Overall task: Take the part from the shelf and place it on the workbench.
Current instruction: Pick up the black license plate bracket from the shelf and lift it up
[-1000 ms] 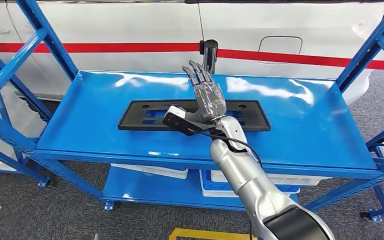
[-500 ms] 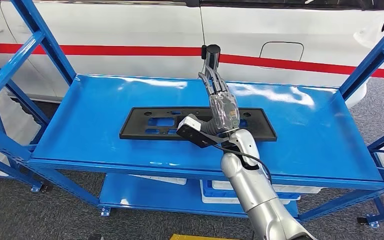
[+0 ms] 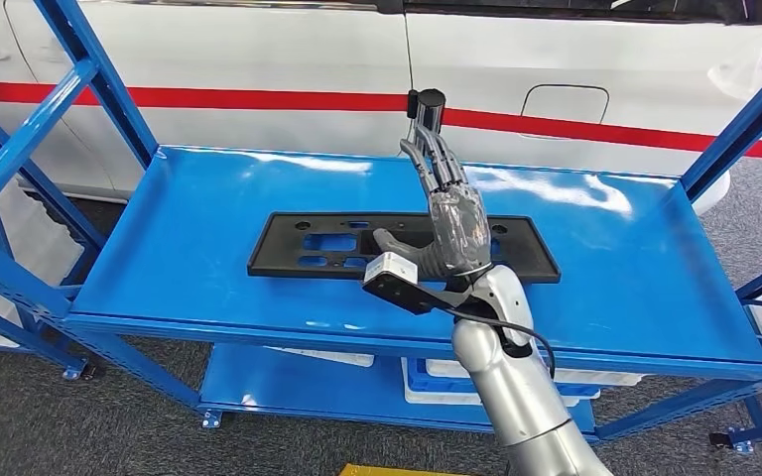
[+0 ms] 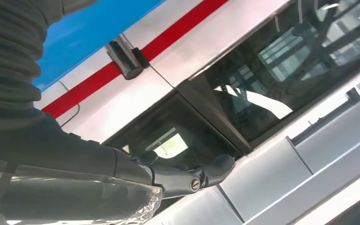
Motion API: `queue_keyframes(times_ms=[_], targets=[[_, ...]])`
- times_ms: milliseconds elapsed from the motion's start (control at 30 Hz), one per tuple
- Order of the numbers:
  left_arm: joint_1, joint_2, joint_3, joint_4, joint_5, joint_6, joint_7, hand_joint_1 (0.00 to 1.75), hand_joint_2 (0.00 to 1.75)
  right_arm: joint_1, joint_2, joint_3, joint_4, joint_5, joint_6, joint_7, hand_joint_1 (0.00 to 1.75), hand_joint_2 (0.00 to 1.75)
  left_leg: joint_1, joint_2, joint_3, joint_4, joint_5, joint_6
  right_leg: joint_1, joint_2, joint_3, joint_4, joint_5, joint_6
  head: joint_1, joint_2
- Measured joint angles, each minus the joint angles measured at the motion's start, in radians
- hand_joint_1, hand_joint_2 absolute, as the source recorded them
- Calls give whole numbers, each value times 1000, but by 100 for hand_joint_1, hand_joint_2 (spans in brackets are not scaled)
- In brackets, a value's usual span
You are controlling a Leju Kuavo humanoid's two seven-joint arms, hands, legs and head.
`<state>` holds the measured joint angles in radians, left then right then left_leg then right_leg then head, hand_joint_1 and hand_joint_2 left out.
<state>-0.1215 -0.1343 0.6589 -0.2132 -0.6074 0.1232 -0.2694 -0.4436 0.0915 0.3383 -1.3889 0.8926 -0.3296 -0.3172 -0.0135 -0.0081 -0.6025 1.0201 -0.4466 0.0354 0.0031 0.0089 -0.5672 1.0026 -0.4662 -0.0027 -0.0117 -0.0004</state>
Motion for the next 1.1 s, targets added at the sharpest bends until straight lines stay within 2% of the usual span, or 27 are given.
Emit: queue_keyframes(times_ms=[167,400,633,800,1100], targets=[[7,0,18,0,0,-2,0,0,0,50,-47,34,-134,-34,51,-5,0,175,2,0,0,0,0,0,0,0,0,0,0,0,0,0],[6,-1,24,0,-16,-5,8,0,0,105,-88,117,-206,49,81,45,0,175,7,0,1,0,0,0,1,0,0,0,0,0,0,0],[4,-4,25,0,-27,-14,11,0,0,114,-100,155,-206,83,98,78,0,175,10,0,0,0,0,-1,3,0,0,1,0,-1,0,0],[0,-8,28,0,-37,-14,19,0,0,94,-90,168,-169,115,114,119,0,175,11,0,0,0,0,-1,4,0,0,1,0,-1,0,0],[-2,-9,29,0,-45,-14,23,0,0,77,-76,168,-113,119,116,126,0,175,11,0,0,0,0,-1,3,0,0,1,0,-1,0,0]])
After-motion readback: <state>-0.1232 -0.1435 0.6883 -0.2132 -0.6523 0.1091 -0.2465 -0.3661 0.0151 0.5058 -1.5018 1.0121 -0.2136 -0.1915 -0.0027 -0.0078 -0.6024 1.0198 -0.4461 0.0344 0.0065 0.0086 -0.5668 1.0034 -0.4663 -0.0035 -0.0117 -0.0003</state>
